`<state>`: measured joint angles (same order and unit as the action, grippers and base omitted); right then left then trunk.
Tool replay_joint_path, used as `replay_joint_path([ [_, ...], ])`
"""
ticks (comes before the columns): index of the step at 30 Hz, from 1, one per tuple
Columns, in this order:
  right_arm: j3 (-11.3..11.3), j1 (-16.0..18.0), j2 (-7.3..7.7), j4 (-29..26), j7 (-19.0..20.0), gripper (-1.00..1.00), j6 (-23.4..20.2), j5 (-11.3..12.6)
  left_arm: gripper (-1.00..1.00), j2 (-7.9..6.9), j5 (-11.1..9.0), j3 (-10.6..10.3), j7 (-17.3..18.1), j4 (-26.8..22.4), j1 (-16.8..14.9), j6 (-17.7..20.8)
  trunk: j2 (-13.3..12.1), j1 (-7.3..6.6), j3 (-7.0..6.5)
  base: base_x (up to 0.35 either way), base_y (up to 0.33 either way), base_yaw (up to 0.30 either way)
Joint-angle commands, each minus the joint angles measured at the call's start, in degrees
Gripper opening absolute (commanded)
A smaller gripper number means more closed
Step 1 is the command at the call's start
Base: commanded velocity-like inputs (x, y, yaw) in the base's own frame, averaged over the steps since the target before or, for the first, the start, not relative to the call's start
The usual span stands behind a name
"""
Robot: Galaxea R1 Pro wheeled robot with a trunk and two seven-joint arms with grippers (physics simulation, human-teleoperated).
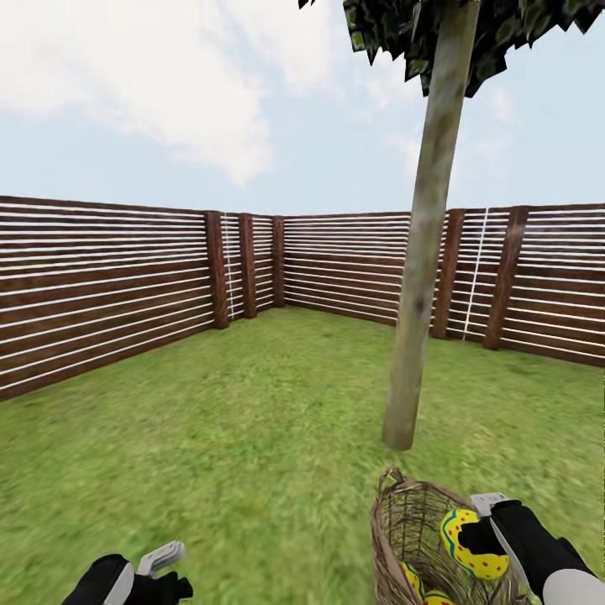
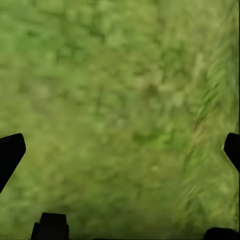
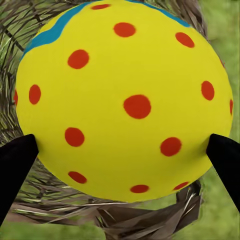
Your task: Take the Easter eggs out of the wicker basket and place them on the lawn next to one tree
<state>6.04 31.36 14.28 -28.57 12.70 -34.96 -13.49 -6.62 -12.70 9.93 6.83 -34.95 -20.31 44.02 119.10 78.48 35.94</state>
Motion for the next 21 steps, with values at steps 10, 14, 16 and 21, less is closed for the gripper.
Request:
replay_joint_path([
  [10, 0.29, 0.02, -0.78, -0.09, 0.48, -1.00, -0.20, -0.66, 1.00, 0.18, 0.13, 0.67, 0.15, -0.04, 0.01, 0.19, -3.99, -2.21, -1.73, -0.049, -0.166, 0.000],
  [14, 0.29, 0.02, -0.83, -0.09, 0.48, -1.00, -0.20, -0.67, 1.00, 0.19, 0.13, 0.62, 0.11, -0.05, -0.02, 0.15, -5.60, -3.09, -2.45, -0.001, -0.002, 0.000],
  [16, 0.29, 0.02, -0.83, -0.09, 0.48, -1.00, -0.20, -0.66, 1.00, 0.21, 0.13, 0.55, 0.11, -0.04, -0.01, 0.09, -6.40, -3.53, -2.82, 0.000, 0.000, -0.013],
  [21, 0.29, 0.02, -0.83, -0.09, 0.50, -1.00, -0.20, -0.66, 1.00, 0.21, 0.13, 0.37, 0.03, -0.03, 0.00, -0.07, -8.40, -4.63, -3.96, 0.000, 0.000, -0.182],
])
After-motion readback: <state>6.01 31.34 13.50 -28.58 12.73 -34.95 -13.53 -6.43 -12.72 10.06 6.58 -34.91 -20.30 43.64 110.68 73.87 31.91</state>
